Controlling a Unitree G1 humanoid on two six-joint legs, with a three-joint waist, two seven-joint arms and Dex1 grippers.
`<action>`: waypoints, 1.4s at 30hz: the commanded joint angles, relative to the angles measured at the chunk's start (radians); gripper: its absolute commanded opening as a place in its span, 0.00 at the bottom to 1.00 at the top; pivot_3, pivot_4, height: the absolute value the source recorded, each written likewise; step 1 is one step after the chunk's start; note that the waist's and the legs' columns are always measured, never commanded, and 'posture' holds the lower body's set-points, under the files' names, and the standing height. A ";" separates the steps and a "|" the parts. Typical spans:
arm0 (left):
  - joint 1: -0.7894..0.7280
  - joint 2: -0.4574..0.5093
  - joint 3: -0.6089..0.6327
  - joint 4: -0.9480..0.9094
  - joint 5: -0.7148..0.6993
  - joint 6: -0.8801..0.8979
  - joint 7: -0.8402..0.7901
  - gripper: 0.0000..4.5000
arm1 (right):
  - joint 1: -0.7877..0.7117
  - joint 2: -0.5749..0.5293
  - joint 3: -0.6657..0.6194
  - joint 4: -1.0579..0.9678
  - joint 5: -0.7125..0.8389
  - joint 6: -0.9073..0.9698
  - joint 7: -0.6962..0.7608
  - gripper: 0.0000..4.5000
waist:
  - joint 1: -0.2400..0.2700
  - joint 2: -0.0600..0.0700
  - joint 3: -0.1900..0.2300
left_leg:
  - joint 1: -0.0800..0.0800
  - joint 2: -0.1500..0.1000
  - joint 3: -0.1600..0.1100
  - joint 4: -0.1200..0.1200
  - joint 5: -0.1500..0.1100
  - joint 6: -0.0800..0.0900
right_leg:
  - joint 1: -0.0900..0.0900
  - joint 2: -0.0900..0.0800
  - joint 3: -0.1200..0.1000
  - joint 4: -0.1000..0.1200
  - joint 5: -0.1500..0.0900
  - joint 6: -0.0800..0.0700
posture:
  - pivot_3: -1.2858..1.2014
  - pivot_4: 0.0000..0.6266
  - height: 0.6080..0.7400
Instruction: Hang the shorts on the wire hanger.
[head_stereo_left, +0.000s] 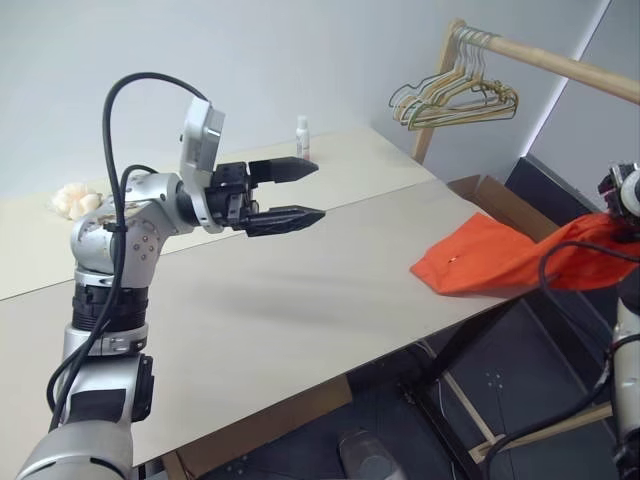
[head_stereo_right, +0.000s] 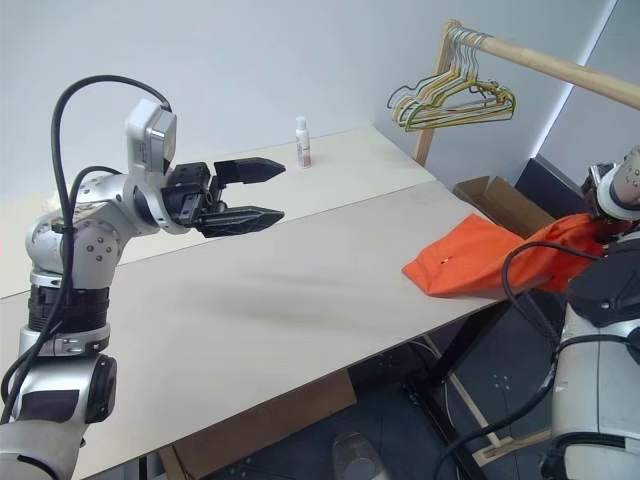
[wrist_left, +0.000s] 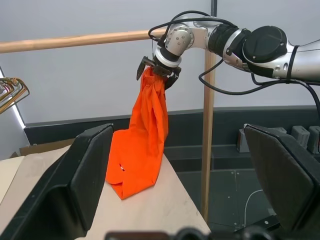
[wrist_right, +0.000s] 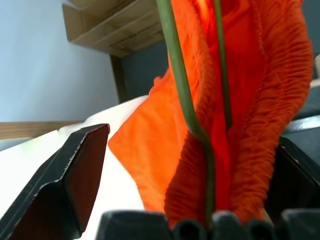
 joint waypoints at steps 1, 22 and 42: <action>-0.010 0.010 0.021 -0.024 -0.017 0.000 0.003 1.00 | 0.009 0.016 0.108 -0.123 -0.047 0.024 0.035 0.99 | -0.001 0.000 0.000 | 0.000 0.000 0.000 0.000 0.000 0.000 | 0.000 0.000 0.000 0.000 0.000 0.000 | 0.37 0.00 1.00; 0.044 0.043 0.058 -0.051 0.021 -0.028 0.073 1.00 | 0.572 0.190 0.828 -1.113 -0.437 -0.292 0.675 0.99 | 0.006 0.001 -0.001 | 0.001 0.000 -0.002 0.002 0.002 -0.003 | 0.000 0.000 0.001 0.004 0.001 0.002 | 0.40 0.00 1.00; 0.640 0.287 0.238 -0.411 0.090 -0.057 0.191 1.00 | 0.789 -0.074 1.052 -1.168 -0.156 -0.295 1.989 0.99 | 0.315 -0.005 0.002 | -0.003 0.000 -0.004 0.002 0.000 0.000 | -0.005 -0.002 -0.005 0.002 0.002 0.002 | 0.51 0.00 1.00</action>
